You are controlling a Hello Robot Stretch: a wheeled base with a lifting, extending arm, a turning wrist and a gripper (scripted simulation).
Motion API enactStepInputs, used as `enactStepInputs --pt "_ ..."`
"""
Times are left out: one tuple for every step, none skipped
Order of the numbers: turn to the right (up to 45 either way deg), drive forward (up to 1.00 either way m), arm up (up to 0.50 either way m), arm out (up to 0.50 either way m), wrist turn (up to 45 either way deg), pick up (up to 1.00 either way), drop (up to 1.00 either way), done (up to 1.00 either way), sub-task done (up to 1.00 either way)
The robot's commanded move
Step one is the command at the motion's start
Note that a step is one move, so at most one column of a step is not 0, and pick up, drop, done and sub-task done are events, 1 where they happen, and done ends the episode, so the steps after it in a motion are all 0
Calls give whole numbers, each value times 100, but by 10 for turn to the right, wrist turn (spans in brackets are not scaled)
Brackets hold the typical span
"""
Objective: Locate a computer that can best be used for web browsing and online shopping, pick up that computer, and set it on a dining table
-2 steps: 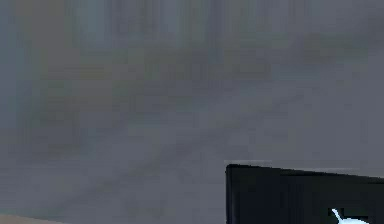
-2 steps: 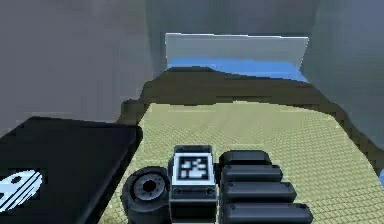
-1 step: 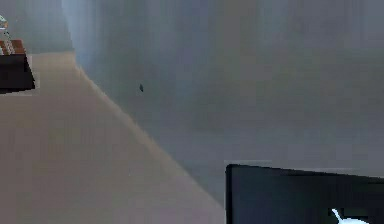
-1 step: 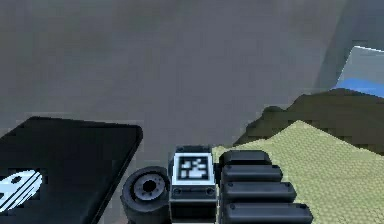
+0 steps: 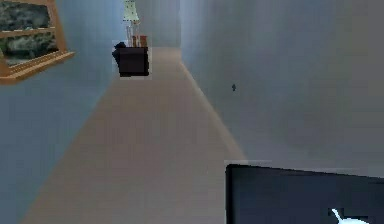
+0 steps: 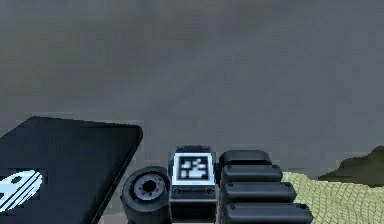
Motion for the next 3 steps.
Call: enactStepInputs --pt "0 10 0 0 0 0 0 0 0" --pt "-60 0 0 0 0 0 0 0 0" --pt "0 100 0 0 0 0 0 0 0"
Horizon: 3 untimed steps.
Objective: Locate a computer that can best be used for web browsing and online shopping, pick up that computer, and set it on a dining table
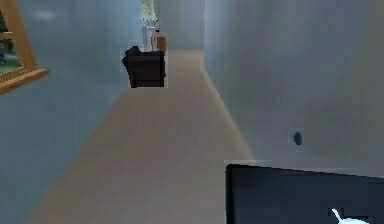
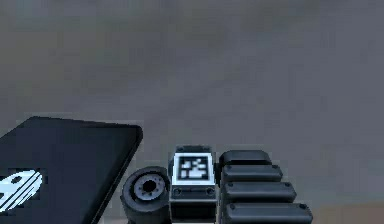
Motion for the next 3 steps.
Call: enactStepInputs --pt "0 100 0 0 0 0 0 0 0" --pt "0 100 0 0 0 0 0 0 0" --pt "0 100 0 0 0 0 0 0 0"
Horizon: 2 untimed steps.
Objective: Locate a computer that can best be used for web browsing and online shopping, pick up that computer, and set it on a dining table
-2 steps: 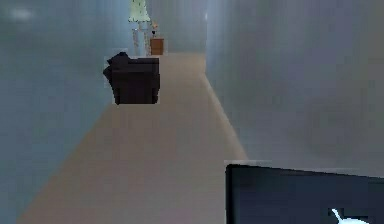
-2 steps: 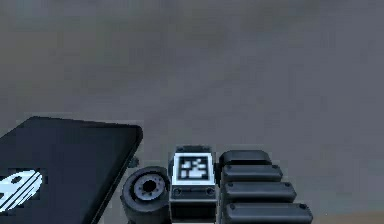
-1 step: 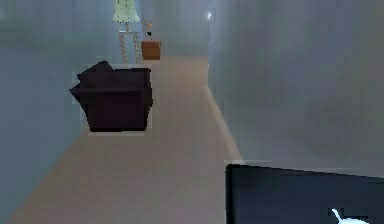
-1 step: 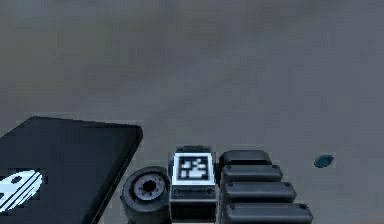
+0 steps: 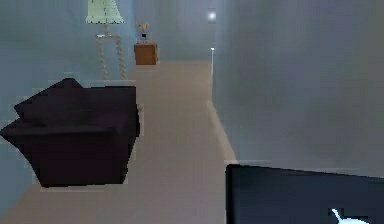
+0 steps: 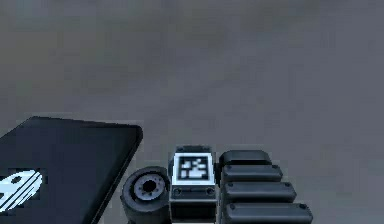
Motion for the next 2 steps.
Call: enactStepInputs --pt "0 100 0 0 0 0 0 0 0" --pt "0 100 0 0 0 0 0 0 0"
